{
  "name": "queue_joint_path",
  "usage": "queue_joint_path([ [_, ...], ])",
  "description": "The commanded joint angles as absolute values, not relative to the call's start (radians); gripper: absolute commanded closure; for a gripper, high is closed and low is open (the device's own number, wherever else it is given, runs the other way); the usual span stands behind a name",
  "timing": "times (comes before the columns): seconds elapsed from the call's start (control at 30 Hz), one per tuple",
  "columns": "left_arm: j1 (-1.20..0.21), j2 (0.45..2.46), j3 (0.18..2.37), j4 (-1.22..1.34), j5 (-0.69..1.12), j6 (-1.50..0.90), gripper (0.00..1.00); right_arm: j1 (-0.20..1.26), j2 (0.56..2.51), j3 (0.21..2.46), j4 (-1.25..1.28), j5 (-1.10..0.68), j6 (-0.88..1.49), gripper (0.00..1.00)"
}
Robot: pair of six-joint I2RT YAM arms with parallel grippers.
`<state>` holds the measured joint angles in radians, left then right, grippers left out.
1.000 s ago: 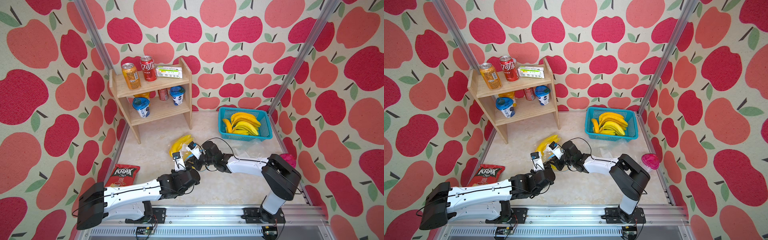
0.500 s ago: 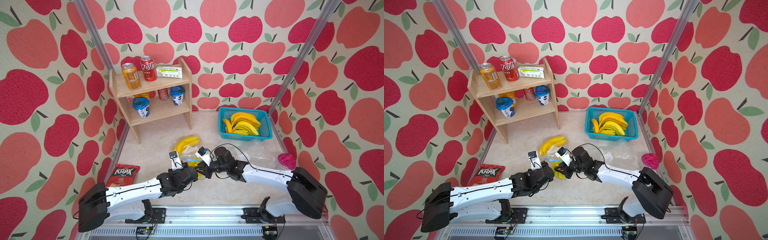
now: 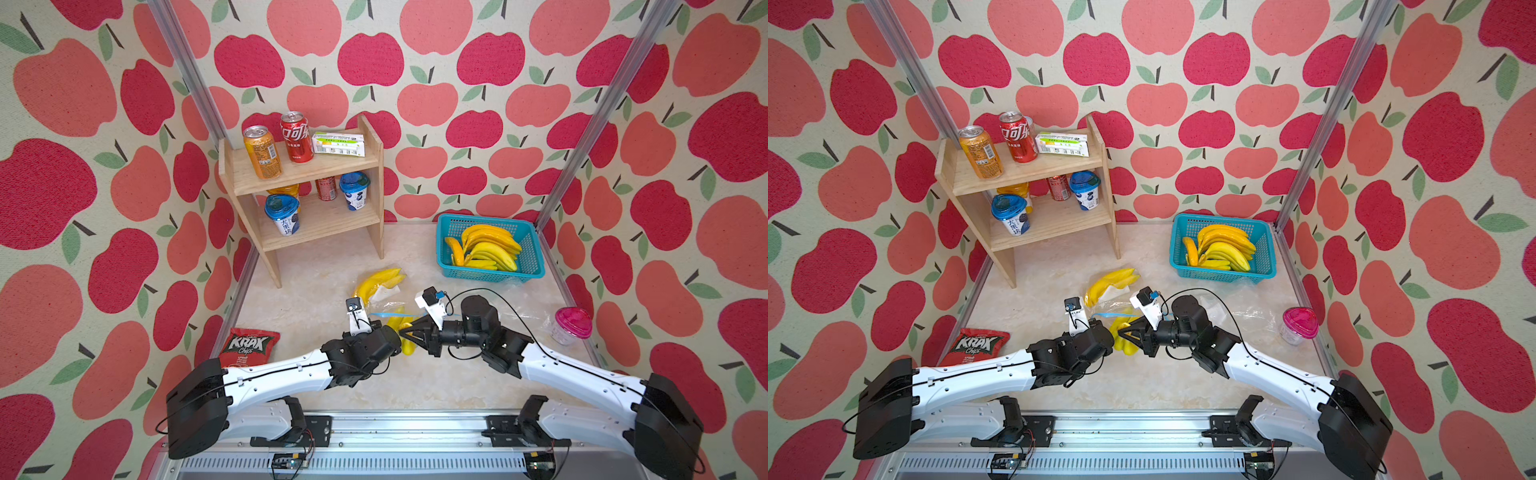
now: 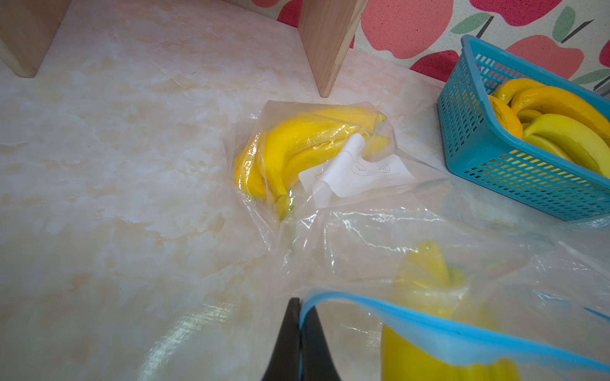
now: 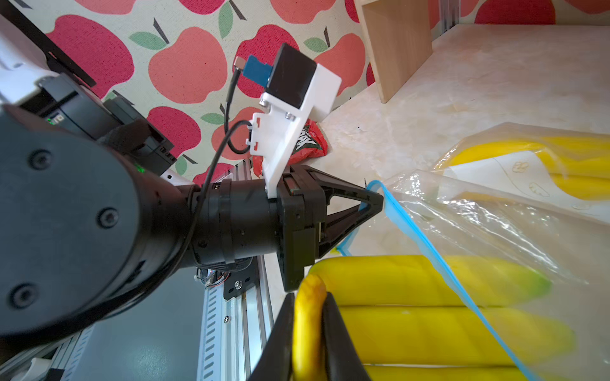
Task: Open the zip-top bag and take out the banana
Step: Pick up the banana from the zipper food storage bag, then place the banana in the basket.
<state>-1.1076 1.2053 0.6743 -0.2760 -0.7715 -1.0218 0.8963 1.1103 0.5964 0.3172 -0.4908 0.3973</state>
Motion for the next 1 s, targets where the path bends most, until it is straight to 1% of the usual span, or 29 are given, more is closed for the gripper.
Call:
queue_joint_path([
  [0.0, -1.106, 1.218, 0.687, -0.284, -0.756, -1.001, 1.0, 0.859, 1.082, 0.586, 0.445, -0.552, 0.553, 0.83],
  [0.1, -1.106, 1.205, 0.68, -0.284, -0.765, -1.003, 1.0, 0.851, 1.08, 0.643, 0.344, -0.635, 0.56, 0.82],
  [0.17, -1.106, 1.195, 0.674, -0.279, -0.769, -0.999, 1.0, 0.847, 1.055, 0.668, 0.261, -0.638, 0.544, 0.83],
  [0.3, -1.106, 1.183, 0.662, -0.282, -0.774, -1.001, 1.0, 0.802, 0.956, 0.653, 0.239, -0.621, 0.583, 0.83],
  [0.43, -1.106, 1.183, 0.656, -0.276, -0.772, -0.998, 1.0, 0.719, 0.826, 0.655, 0.223, -0.516, 0.641, 0.83],
  [0.5, -1.106, 1.187, 0.658, -0.275, -0.77, -0.992, 1.0, 0.692, 0.79, 0.685, 0.201, -0.465, 0.631, 0.83],
  [0.6, -1.106, 1.19, 0.661, -0.273, -0.772, -0.983, 1.0, 0.678, 0.778, 0.786, 0.08, -0.385, 0.563, 0.83],
  [0.7, -1.108, 1.192, 0.661, -0.268, -0.769, -0.98, 1.0, 0.672, 0.791, 0.911, -0.07, -0.269, 0.449, 0.83],
  [0.77, -1.108, 1.193, 0.657, -0.265, -0.769, -0.984, 1.0, 0.653, 0.798, 0.968, -0.112, -0.196, 0.395, 0.83],
  [0.8, -1.108, 1.193, 0.655, -0.265, -0.767, -0.986, 1.0, 0.637, 0.801, 0.983, -0.105, -0.207, 0.389, 0.82],
  [0.83, -1.108, 1.194, 0.654, -0.264, -0.766, -0.986, 1.0, 0.612, 0.807, 0.998, -0.09, -0.245, 0.404, 0.8],
  [0.87, -1.108, 1.195, 0.652, -0.267, -0.766, -0.989, 1.0, 0.589, 0.818, 1.017, -0.086, -0.283, 0.423, 0.79],
  [0.97, -1.107, 1.196, 0.652, -0.267, -0.77, -0.986, 1.0, 0.556, 0.855, 1.057, -0.082, -0.334, 0.474, 0.81],
])
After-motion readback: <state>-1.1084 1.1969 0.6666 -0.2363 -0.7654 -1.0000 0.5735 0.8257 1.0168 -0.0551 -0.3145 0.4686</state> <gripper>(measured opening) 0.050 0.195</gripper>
